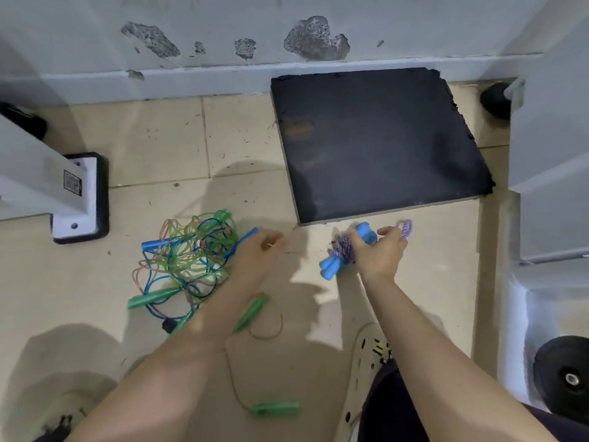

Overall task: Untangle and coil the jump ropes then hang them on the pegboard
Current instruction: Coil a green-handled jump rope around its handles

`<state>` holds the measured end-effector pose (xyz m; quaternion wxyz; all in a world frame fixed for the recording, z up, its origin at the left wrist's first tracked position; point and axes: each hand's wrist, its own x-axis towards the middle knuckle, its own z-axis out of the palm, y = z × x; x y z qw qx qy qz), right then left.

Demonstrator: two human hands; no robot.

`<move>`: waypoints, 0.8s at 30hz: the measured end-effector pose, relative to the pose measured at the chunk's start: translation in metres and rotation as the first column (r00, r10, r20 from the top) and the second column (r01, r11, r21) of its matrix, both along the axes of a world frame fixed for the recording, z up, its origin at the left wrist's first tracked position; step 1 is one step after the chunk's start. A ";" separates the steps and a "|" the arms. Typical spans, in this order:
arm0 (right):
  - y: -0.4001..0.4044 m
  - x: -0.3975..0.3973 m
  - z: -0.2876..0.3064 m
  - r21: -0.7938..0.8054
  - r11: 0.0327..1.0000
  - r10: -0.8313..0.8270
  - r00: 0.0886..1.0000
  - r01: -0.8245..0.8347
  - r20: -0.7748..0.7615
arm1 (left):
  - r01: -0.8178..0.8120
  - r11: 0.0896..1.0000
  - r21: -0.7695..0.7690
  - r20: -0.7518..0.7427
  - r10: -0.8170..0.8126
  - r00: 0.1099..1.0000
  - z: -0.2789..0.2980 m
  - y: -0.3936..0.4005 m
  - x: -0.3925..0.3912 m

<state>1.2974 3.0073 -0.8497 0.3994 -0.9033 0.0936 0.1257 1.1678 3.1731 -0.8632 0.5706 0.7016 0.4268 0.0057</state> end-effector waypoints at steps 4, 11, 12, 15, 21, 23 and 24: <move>0.053 -0.045 -0.011 0.099 0.947 0.310 0.951 -0.306 -0.022 | -0.086 0.908 0.411 -0.076 0.128 0.989 -0.012 0.053 -0.078; 0.129 -0.108 -0.039 0.269 0.736 0.676 0.665 -0.621 -0.318 | 0.054 0.850 0.525 -0.243 0.089 0.966 -0.053 0.098 -0.141; 0.140 -0.113 -0.044 0.292 0.717 0.697 0.645 -0.633 -0.314 | 0.054 0.888 0.457 -0.232 0.060 0.971 -0.055 0.103 -0.142; 0.166 -0.123 -0.050 0.365 0.689 0.725 0.597 -0.627 -0.344 | 0.049 0.962 0.269 -0.209 0.009 0.978 -0.052 0.117 -0.142; 0.177 -0.119 -0.016 0.425 0.625 0.777 0.569 -0.655 -0.268 | -0.001 1.000 -0.006 -0.020 0.001 1.000 -0.018 0.124 -0.137; 0.171 -0.111 0.014 0.435 0.660 0.744 0.612 -0.613 -0.268 | -0.001 1.000 -0.019 0.037 0.002 0.999 0.012 0.126 -0.131; 0.168 -0.107 0.032 0.441 0.671 0.732 0.625 -0.596 -0.270 | -0.012 1.000 -0.015 0.059 0.013 0.998 0.031 0.127 -0.127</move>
